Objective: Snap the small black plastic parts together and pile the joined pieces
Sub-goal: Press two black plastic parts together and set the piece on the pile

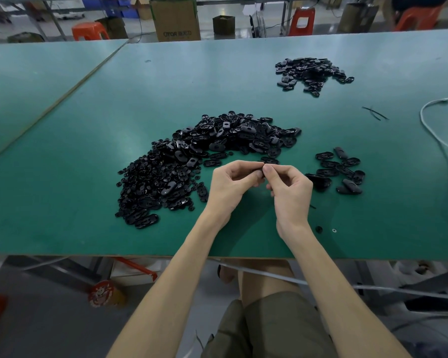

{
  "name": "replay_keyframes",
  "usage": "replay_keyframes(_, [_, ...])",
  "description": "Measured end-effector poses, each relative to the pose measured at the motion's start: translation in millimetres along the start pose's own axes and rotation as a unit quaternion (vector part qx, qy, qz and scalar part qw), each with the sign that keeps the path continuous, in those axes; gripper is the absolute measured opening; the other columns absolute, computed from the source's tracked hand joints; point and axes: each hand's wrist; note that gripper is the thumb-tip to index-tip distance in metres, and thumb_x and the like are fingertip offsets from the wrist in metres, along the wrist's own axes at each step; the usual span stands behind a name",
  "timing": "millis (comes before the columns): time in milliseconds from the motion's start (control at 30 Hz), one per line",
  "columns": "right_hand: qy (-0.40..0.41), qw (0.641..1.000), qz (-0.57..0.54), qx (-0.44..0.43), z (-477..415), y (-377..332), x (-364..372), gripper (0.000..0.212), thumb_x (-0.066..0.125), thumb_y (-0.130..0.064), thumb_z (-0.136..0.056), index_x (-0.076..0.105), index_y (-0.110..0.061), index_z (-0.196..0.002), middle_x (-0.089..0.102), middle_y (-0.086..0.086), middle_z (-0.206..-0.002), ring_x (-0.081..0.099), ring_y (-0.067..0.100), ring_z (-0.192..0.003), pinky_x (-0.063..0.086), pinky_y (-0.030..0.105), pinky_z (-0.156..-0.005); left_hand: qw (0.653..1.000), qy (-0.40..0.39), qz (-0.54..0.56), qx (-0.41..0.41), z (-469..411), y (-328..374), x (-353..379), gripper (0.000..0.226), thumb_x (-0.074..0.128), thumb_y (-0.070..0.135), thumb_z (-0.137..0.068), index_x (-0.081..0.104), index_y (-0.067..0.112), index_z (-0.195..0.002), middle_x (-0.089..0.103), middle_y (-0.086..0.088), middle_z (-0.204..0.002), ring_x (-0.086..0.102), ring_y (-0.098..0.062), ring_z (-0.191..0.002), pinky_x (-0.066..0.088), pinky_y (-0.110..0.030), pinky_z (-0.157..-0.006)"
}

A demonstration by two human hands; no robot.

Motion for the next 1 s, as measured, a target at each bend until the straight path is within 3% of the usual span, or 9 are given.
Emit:
replay_keyframes(167, [0.010, 1.000, -0.006, 0.002, 0, -1, 1, 0.007, 0.075, -0.018, -0.096, 0.076, -0.017, -0.089, 0.070, -0.011, -0.066, 0.060, 0.004, -0.063, 0.048, 0.021, -0.064, 1.000, -0.009, 0.003, 0.004, 0, 1, 1, 0.018, 0.073, -0.001, -0.092, 0.077, 0.000, -0.110, 0.077, -0.019, -0.097, 0.069, -0.018, -0.081, 0.057, -0.028, -0.082])
replay_keyframes(400, [0.006, 1.000, 0.003, 0.007, 0, -1, 1, 0.008, 0.074, -0.020, -0.096, 0.076, -0.015, -0.090, 0.072, -0.007, -0.068, 0.061, 0.005, -0.064, 0.049, 0.023, -0.064, 1.000, 0.007, -0.021, 0.008, -1, 1, 3, 0.016, 0.072, -0.002, -0.092, 0.076, -0.002, -0.108, 0.078, -0.009, -0.091, 0.070, -0.013, -0.078, 0.056, -0.026, -0.080])
replay_keyframes(533, [0.004, 1.000, 0.017, 0.008, 0, 0, 2, 0.016, 0.063, -0.021, -0.103, 0.076, -0.013, -0.098, 0.074, -0.005, -0.078, 0.064, 0.004, -0.066, 0.051, 0.023, -0.062, 0.995, 0.056, -0.071, 0.053, 1, 5, 8, 0.016, 0.072, -0.001, -0.092, 0.077, 0.005, -0.106, 0.079, -0.004, -0.098, 0.074, -0.015, -0.088, 0.057, -0.028, -0.084])
replay_keyframes(667, [0.006, 0.999, 0.050, 0.005, -2, -1, 3, 0.019, 0.057, -0.015, -0.106, 0.075, -0.007, -0.104, 0.074, -0.001, -0.085, 0.064, 0.002, -0.067, 0.051, 0.030, -0.070, 0.983, 0.079, -0.133, 0.097, -3, 24, 24, 0.016, 0.073, 0.004, -0.092, 0.077, 0.015, -0.103, 0.076, 0.006, -0.094, 0.071, -0.008, -0.085, 0.055, -0.019, -0.074])
replay_keyframes(767, [-0.035, 0.997, 0.073, 0.009, -2, -2, 5, 0.020, 0.057, -0.004, -0.101, 0.070, -0.005, -0.086, 0.065, -0.003, -0.072, 0.050, 0.011, -0.066, 0.040, 0.036, -0.066, 0.974, 0.027, -0.194, 0.109, -18, 42, 45, 0.019, 0.072, 0.004, -0.091, 0.077, 0.019, -0.101, 0.076, 0.011, -0.092, 0.069, -0.004, -0.085, 0.053, -0.016, -0.076])
replay_keyframes(833, [-0.036, 0.995, 0.087, 0.025, 0, 0, 5, 0.033, 0.056, 0.006, -0.095, 0.060, -0.019, -0.074, 0.059, -0.012, -0.068, 0.047, 0.015, -0.067, 0.041, 0.040, -0.066, 0.961, -0.042, -0.246, 0.120, -27, 50, 61, 0.019, 0.072, 0.002, -0.090, 0.078, 0.016, -0.102, 0.075, 0.011, -0.092, 0.065, 0.003, -0.083, 0.047, -0.008, -0.078])
replay_keyframes(867, [-0.032, 0.995, 0.095, 0.030, 2, -1, 4, 0.035, 0.057, 0.009, -0.095, 0.058, -0.022, -0.078, 0.059, -0.011, -0.073, 0.051, 0.015, -0.070, 0.045, 0.042, -0.071, 0.952, -0.071, -0.270, 0.126, -32, 52, 69, 0.019, 0.071, 0.002, -0.091, 0.078, 0.015, -0.103, 0.074, 0.011, -0.091, 0.063, 0.007, -0.080, 0.045, -0.005, -0.078])
replay_keyframes(933, [-0.060, 0.995, 0.078, 0.016, 5, 0, 0, 0.018, 0.051, 0.004, -0.102, 0.060, -0.011, -0.100, 0.062, -0.001, -0.087, 0.058, 0.014, -0.080, 0.047, 0.039, -0.080, 0.938, -0.117, -0.302, 0.124, -38, 54, 84, 0.020, 0.070, 0.002, -0.093, 0.078, 0.012, -0.108, 0.074, 0.008, -0.094, 0.061, 0.009, -0.079, 0.043, -0.001, -0.079])
replay_keyframes(1000, [-0.056, 0.993, 0.097, -0.029, 5, -3, -3, 0.026, 0.036, -0.005, -0.110, 0.061, -0.003, -0.116, 0.066, 0.005, -0.092, 0.062, 0.012, -0.081, 0.050, 0.030, -0.076, 0.937, -0.148, -0.301, 0.099, -40, 54, 95, 0.026, 0.067, 0.003, -0.096, 0.075, 0.009, -0.120, 0.077, 0.001, -0.108, 0.066, -0.001, -0.090, 0.045, -0.003, -0.087])
Point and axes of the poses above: each hand's wrist, its own z-axis away from the middle knuckle, its own x-axis out of the palm, y = z × x
